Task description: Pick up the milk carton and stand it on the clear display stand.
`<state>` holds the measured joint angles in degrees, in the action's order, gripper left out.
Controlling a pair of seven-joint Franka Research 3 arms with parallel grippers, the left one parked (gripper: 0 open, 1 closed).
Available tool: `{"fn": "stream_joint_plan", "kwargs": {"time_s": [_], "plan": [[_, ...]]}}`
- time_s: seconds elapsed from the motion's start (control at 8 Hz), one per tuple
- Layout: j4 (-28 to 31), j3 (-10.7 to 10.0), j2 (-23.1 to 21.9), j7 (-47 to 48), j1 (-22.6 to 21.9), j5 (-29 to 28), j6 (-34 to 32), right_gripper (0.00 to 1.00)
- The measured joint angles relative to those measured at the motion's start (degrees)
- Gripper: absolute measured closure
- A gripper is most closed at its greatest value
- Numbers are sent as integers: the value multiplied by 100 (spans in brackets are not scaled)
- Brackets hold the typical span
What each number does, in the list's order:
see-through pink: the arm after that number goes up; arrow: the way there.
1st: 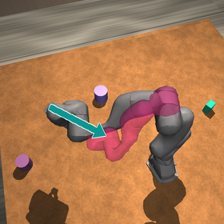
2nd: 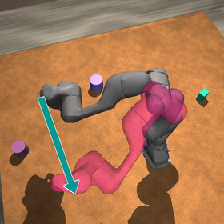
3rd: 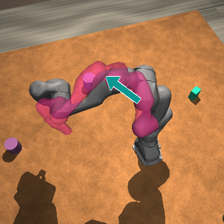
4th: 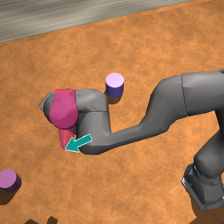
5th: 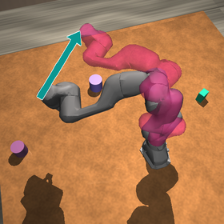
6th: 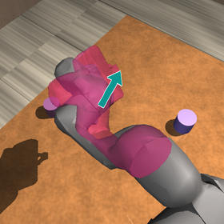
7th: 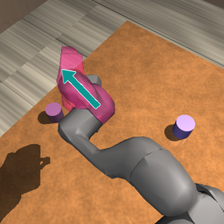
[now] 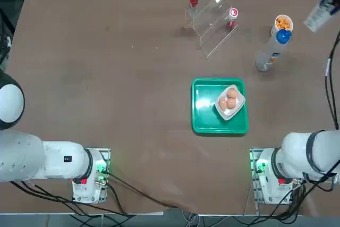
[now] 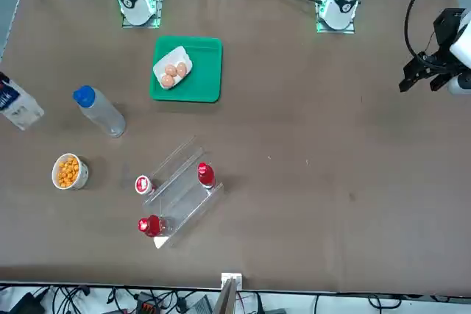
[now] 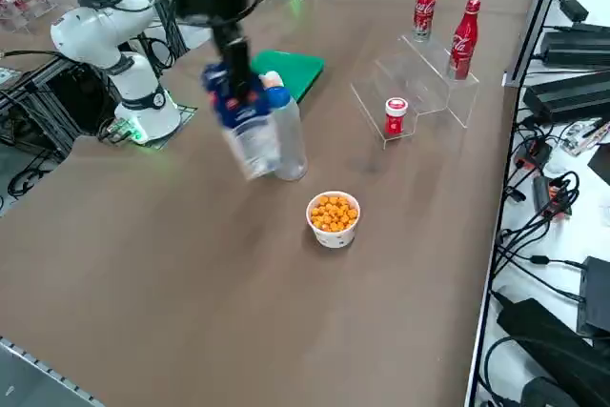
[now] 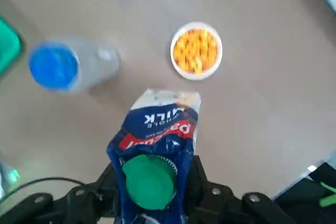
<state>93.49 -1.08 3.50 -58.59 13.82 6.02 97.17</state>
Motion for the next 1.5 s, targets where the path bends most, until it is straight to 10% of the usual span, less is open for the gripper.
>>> {"fn": "stream_joint_plan", "kwargs": {"time_s": [0.5,1.5], "plan": [[-587,23,379,1694,-1155,-549,-187,46],[-847,17,1086,2210,-2313,-1189,324,47]]}}
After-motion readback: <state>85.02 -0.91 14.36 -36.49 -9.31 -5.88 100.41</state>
